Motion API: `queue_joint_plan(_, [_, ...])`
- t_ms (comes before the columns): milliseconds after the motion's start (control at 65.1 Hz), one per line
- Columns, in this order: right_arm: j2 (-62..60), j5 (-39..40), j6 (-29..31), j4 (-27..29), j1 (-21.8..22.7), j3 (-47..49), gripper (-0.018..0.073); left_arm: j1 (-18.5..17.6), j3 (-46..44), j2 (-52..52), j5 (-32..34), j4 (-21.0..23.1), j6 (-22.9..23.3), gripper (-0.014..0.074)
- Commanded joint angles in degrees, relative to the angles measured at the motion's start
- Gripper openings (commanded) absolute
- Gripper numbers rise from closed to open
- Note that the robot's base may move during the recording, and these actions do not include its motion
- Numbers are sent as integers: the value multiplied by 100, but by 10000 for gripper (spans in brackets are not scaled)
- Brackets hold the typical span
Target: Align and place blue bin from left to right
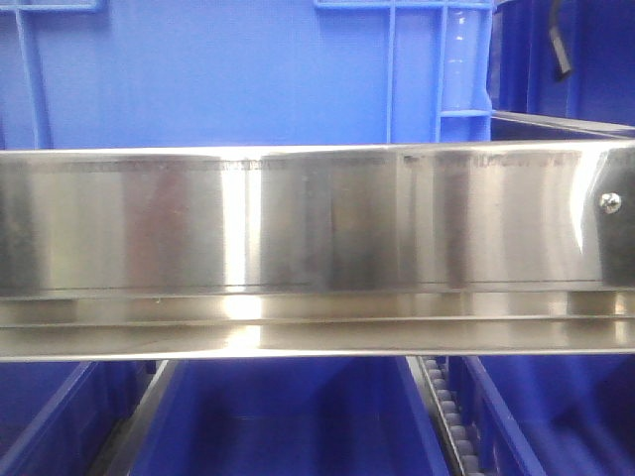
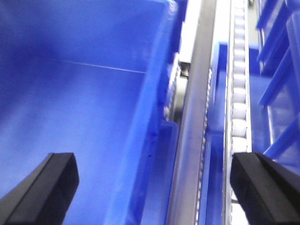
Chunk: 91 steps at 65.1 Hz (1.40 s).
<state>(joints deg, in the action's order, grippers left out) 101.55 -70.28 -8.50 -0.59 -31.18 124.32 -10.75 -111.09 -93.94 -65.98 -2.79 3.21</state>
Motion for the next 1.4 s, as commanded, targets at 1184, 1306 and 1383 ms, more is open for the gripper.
queue_joint_plan(1184, [1182,214,-43,767,10,78,568,250,-57,-1011,-132,111,39,591])
queue_joint_plan(1306, [1182,213,-43,755,10,78,568,250,-57,-1011,-92,224,39,591])
queue_joint_plan(1383, [1182,213,-43,722,10,78,559,250,-57,-1011,-65,279,39,591])
